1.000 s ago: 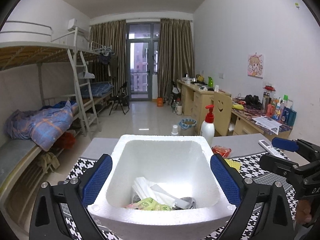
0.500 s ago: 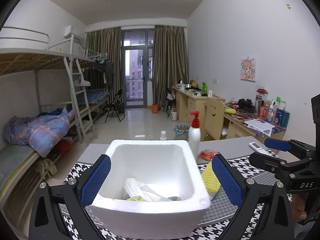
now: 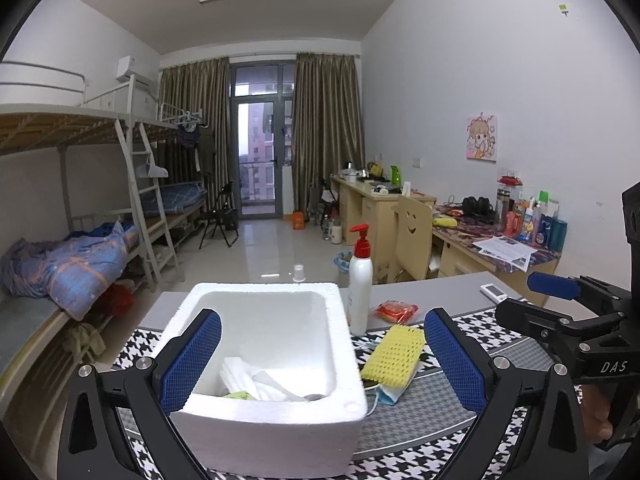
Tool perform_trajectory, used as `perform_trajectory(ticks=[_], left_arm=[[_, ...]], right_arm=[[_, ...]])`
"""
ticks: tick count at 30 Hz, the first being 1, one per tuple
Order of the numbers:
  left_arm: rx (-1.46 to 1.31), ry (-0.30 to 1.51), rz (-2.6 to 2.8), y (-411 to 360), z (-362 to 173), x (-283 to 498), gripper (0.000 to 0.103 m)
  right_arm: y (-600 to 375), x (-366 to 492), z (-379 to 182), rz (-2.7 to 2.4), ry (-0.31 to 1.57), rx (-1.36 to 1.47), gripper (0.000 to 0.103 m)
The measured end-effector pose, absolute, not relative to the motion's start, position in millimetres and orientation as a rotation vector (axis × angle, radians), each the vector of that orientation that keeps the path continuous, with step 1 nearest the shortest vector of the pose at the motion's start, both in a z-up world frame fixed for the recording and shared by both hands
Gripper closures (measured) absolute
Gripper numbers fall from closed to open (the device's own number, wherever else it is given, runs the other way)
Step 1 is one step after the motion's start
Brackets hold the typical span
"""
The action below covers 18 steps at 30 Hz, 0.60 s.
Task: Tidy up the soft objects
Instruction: 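Withdraw both grippers from the foam box toward the yellow sponge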
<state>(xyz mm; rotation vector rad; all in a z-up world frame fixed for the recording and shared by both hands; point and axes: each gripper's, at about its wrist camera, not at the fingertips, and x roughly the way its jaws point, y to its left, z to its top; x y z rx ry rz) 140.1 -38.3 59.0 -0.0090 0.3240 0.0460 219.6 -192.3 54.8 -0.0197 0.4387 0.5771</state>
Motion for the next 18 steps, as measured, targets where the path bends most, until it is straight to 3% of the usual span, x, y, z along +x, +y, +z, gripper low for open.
perform_trajectory(ticks=[18], left_arm=[[0.002,0.36,-0.013,-75,52,156,0.001]], right_arm=[[-231,238,45,0.526,0.475,-0.011,0.007]])
